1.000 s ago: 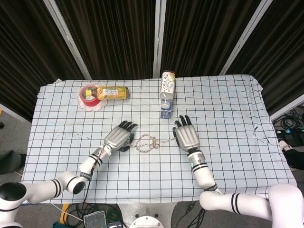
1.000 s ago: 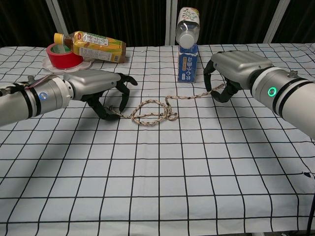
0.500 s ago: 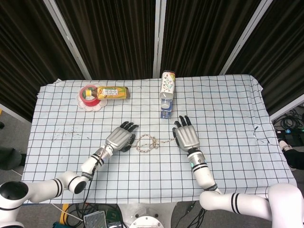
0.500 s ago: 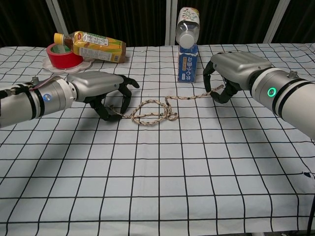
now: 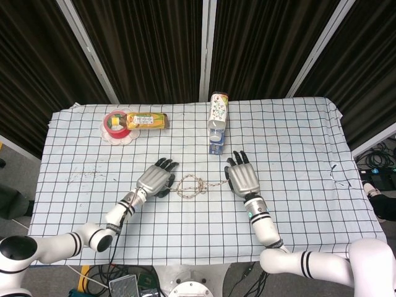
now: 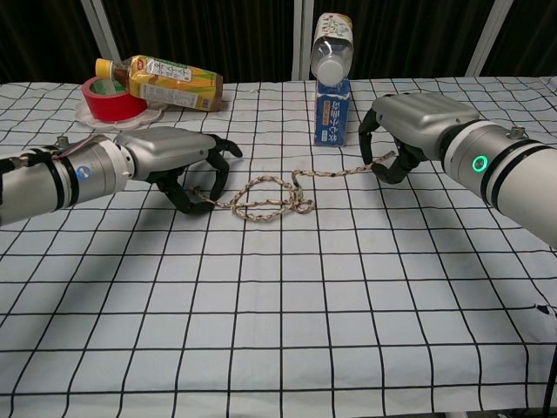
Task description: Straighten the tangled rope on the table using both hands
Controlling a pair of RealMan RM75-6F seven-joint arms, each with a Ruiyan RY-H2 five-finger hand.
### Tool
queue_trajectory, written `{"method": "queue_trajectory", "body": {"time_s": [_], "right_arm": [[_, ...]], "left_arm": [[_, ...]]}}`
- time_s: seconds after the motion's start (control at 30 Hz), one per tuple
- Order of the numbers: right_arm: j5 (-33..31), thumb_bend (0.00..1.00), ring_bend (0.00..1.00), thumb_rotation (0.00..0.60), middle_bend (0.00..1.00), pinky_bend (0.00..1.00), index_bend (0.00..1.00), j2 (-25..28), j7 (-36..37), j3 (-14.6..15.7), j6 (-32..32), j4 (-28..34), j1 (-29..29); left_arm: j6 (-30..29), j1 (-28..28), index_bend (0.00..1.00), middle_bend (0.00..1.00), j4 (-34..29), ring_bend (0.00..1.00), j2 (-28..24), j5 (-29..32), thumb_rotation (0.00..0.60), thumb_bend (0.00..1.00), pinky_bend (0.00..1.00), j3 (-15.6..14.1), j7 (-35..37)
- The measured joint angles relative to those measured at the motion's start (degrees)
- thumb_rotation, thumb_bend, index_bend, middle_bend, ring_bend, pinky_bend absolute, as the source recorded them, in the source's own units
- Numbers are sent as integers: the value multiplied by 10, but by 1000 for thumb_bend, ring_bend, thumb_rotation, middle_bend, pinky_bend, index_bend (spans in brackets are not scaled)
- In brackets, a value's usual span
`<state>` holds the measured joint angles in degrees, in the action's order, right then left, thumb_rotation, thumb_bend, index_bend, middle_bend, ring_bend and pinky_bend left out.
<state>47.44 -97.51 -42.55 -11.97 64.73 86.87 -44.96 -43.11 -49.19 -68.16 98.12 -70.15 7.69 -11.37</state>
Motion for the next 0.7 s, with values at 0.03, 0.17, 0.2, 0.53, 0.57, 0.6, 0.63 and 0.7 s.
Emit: {"method": "queue_trajectory", "body": {"time_s": [0.03, 0.17, 0.2, 0.53, 0.57, 0.6, 0.63, 0.7], "right_arm": [[0, 531, 0, 600, 218, 0, 638, 0, 0, 0, 0, 0, 0], [0, 531, 0, 600, 218, 0, 638, -1, 0, 1, 0, -1, 0], [0, 531, 0, 600, 218, 0, 638, -1, 0, 2, 0, -1, 0], [-1, 531, 0, 600, 218, 0, 638, -1, 1, 3, 0, -1, 0], [-1, 531, 0, 600, 218, 0, 638, -1, 1, 3, 0, -1, 0], [-1, 531, 0, 600, 218, 0, 638, -1, 1, 3, 0, -1, 0], [-1, 531, 0, 600, 218, 0, 638, 0, 2, 3, 0, -1, 0], [-1, 532, 0, 600, 218, 0, 638, 0, 2, 3, 0, -1, 0]], "left_arm": [[0, 0, 536, 65, 0, 0, 0, 2, 600, 344, 0, 0, -1], [2, -2, 541, 66, 1, 0, 0, 9, 600, 357, 0, 1, -6], [2, -2, 541, 67, 1, 0, 0, 10, 600, 357, 0, 1, -7], [0, -3, 539, 74, 8, 0, 5, 19, 600, 351, 0, 0, -19], [0, -3, 543, 79, 9, 0, 6, 20, 600, 352, 0, 0, -20], [-1, -3, 550, 87, 9, 0, 7, 22, 600, 353, 0, 0, -22], [-2, -3, 555, 91, 9, 0, 7, 22, 600, 353, 0, 0, -23], [-4, -3, 576, 107, 10, 0, 8, 23, 600, 357, 0, -1, -25]]}}
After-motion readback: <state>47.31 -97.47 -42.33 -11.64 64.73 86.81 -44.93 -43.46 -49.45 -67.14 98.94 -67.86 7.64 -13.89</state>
